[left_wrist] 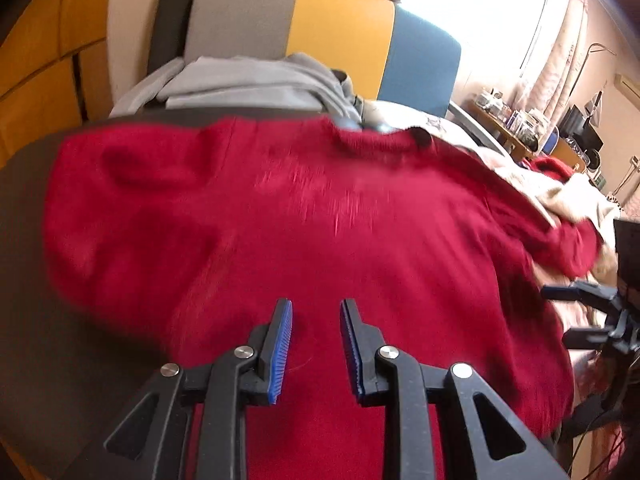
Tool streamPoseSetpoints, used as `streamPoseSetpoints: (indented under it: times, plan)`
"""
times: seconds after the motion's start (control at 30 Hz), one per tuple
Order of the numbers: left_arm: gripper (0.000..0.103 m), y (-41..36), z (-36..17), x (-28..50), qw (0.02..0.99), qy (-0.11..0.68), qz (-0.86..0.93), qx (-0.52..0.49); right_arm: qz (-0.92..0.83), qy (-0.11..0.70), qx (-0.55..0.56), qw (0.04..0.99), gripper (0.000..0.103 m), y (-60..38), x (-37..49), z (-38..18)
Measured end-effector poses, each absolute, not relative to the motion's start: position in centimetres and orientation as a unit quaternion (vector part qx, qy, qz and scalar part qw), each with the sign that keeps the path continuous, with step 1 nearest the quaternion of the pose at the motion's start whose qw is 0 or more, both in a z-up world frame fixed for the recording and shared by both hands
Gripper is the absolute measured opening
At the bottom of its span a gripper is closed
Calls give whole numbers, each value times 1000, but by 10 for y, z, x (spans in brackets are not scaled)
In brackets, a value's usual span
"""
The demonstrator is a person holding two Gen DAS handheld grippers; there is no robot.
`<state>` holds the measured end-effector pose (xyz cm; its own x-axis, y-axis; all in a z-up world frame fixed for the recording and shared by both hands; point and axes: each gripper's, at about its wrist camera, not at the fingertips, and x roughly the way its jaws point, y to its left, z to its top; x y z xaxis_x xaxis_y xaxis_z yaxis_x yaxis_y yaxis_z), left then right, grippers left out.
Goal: Fold clothes
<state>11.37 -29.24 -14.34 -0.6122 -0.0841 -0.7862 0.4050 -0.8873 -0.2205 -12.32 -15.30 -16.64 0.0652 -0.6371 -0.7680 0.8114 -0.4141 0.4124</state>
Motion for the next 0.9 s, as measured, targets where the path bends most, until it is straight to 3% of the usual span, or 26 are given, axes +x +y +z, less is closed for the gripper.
streamPoseSetpoints:
  times: [0.17,0.4,0.63,0.77,0.9]
  plan:
    - [25,-282,-171,163,185,190,-858,441,-701,109,476,519,103,-117,-90,-187]
    - [25,-284,-165,171,203,236,-851,423,-720,37,449,528,103,-82,-93,-192]
    - [29,-358,-155,202,202,458,-806,316,-748,27,420,513,103,-84,-79,-191]
    - [31,-414,-165,216,261,523,-760,286,-742,0,425,518,103,-80,-82,-189]
    - [34,-448,-181,215,259,582,-727,255,-750,10,409,521,103,-78,-75,-190]
